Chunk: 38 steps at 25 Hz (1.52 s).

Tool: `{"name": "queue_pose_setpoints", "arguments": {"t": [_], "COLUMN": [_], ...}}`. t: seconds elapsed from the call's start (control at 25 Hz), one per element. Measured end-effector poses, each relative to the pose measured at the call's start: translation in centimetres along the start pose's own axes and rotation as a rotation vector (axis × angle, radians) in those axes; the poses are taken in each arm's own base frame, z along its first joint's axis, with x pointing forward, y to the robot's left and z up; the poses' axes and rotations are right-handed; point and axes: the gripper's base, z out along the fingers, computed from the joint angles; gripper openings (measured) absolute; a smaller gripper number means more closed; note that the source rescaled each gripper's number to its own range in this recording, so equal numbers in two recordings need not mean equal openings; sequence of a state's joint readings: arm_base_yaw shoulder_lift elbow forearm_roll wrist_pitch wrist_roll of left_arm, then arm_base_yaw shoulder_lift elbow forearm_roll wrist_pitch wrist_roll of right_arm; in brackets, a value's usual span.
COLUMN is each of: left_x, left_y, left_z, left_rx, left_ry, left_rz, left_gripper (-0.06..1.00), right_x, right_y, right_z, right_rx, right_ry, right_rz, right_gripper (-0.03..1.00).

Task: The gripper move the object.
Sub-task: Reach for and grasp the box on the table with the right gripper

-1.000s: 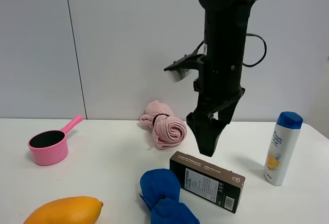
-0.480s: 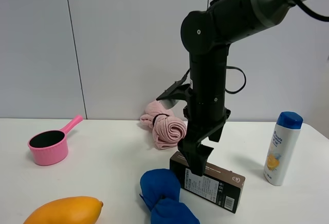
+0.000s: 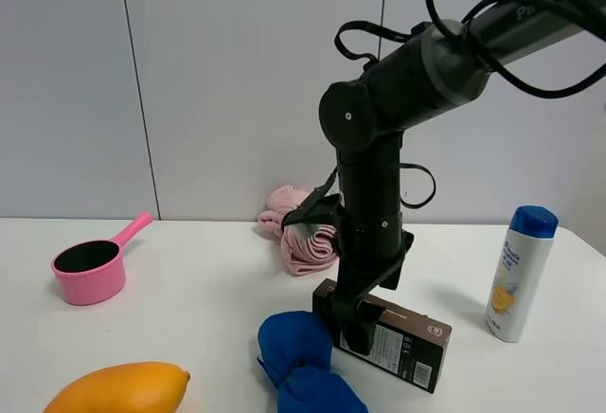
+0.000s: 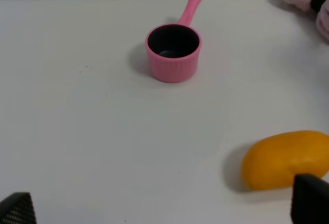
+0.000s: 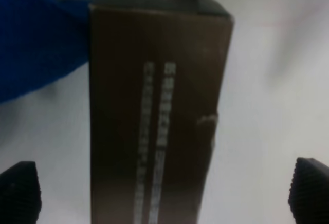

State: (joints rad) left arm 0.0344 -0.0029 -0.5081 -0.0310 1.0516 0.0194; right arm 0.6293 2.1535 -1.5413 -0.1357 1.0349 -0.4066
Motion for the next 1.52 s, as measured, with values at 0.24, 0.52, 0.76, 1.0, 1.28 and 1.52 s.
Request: {"name": "queue_pose_setpoints", "arguments": {"t": [0.24, 0.52, 0.76, 1.0, 1.28, 1.52], "left_x": [0.0, 0.0, 0.0, 0.0, 0.0, 0.0], "left_y": [0.0, 0.0, 0.0, 0.0, 0.0, 0.0], "left_z": [0.0, 0.0, 0.0, 0.0, 0.0, 0.0], "left_rx": [0.0, 0.0, 0.0, 0.0, 0.0, 0.0], "left_ry": [0.0, 0.0, 0.0, 0.0, 0.0, 0.0], "left_rz": [0.0, 0.0, 0.0, 0.0, 0.0, 0.0], "left_gripper": [1.0, 1.0, 1.0, 1.0, 1.0, 1.0], "right_x": [-0.2, -0.5, -0.5, -0.6, -0.4, -0.4], "right_y": [-0.1, -0.2, 0.0, -0.1, 0.1, 0.2], "right_z": [0.2, 0.2, 0.2, 0.7, 2.9, 2.9], "right_rx": [0.007, 0.019, -0.003, 0.012, -0.013, -0.018], "right_ry": [-0.018, -0.045, -0.052, -0.042, 0.043, 0.042], "right_rz": [0.0, 0.007, 0.111, 0.101, 0.071, 0.074], "right_gripper": [0.88, 0.87, 0.87, 0.87, 0.86, 0.5]}}
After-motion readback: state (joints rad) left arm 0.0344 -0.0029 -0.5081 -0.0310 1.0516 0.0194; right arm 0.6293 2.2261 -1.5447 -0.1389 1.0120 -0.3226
